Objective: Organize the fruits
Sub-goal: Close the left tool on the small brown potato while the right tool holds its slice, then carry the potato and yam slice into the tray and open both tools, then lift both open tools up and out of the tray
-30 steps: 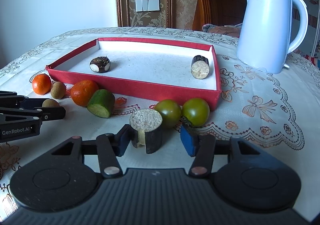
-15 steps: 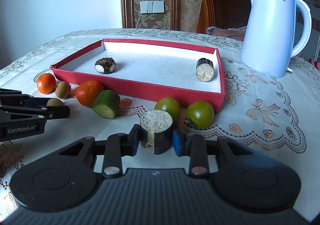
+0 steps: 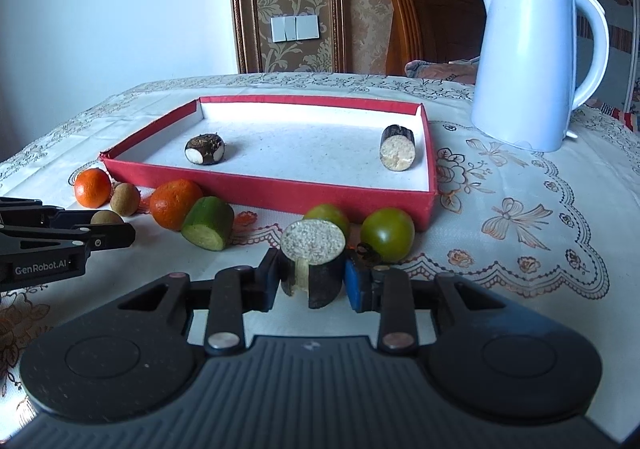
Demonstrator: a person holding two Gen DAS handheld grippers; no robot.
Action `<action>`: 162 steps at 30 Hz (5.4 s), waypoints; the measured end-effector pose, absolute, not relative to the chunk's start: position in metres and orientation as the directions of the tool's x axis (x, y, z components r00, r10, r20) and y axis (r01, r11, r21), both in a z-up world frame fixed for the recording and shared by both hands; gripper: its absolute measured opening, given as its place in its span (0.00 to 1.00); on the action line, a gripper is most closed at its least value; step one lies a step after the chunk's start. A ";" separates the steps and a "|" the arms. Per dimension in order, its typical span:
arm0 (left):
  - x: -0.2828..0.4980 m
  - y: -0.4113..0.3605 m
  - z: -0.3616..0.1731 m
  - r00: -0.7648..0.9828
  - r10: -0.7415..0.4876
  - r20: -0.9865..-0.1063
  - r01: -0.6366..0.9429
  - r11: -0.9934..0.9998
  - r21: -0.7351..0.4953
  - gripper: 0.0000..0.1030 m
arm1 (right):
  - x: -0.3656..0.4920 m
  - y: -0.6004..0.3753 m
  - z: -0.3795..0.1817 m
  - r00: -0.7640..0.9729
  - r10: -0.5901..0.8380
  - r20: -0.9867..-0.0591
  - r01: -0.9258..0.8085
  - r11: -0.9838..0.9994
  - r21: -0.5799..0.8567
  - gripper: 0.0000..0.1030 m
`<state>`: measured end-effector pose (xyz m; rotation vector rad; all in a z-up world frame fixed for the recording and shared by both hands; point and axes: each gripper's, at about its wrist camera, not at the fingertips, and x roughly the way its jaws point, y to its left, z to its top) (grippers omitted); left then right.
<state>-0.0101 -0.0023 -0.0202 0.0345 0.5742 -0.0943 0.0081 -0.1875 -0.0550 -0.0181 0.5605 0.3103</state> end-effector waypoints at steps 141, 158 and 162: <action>0.079 -0.002 -0.009 0.846 0.057 -0.530 -0.062 0.998 0.009 0.62 | 0.086 -0.172 -0.044 0.869 0.123 -0.478 -0.134 0.991 0.012 0.89; 0.029 0.006 -0.004 0.885 0.007 -0.466 -0.028 0.999 -0.037 0.72 | 0.045 -0.187 -0.042 0.886 0.160 -0.435 -0.140 0.987 0.078 0.96; 0.025 0.009 -0.005 0.879 -0.005 -0.477 -0.020 0.999 -0.048 0.72 | 0.039 -0.197 -0.042 0.880 0.175 -0.442 -0.135 0.984 0.120 0.96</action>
